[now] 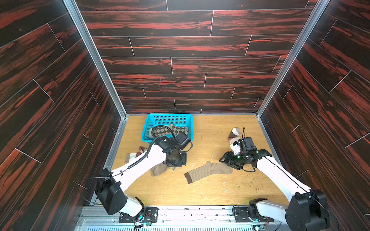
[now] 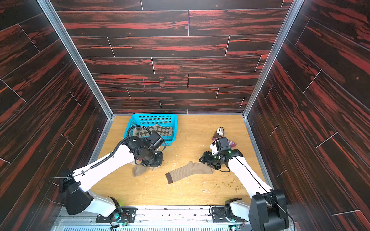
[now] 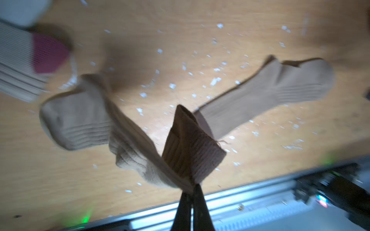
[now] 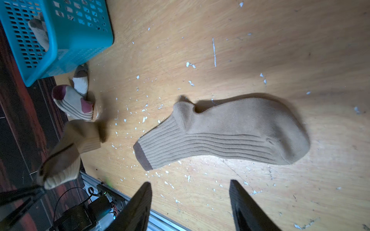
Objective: Place the socks together as a pair
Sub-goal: Flatten out the sock at the center of the board.
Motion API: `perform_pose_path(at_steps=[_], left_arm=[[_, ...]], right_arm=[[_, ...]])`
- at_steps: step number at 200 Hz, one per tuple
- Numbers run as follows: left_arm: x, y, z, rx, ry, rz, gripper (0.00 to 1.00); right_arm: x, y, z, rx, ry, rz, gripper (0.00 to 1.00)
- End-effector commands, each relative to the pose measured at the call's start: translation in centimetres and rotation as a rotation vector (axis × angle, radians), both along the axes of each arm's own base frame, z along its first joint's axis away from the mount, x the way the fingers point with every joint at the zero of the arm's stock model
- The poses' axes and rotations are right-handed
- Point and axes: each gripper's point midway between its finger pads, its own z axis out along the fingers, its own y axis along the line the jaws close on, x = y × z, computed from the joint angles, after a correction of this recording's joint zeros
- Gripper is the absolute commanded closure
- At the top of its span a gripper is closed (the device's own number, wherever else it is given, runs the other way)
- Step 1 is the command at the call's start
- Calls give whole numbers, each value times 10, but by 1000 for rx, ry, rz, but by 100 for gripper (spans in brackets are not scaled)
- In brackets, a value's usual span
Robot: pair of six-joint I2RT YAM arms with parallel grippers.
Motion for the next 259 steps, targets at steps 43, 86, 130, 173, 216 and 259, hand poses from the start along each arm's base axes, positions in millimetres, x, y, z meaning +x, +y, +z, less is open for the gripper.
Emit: perform_pose_path(at_steps=[43,86,130,173,216,259], left_arm=[[-32,-42,-33,-113,240,-138,100],[-2,-73,-73,-31,316,-236,100],[43,-83,-100,89,254,-229,100],[78,-76,-104,214,171,-211,96],[88,-79,-66,120,35,-130,49],[61,-53,-18,-5,-39,33,31]], right_arm=[[-24,5,-13,33,80,49,35],[-22,5,-13,26,85,51,36],[-27,5,-17,22,99,46,36],[-31,5,-23,26,109,41,36],[-33,10,-29,35,121,47,36],[-33,13,-32,35,126,59,36]])
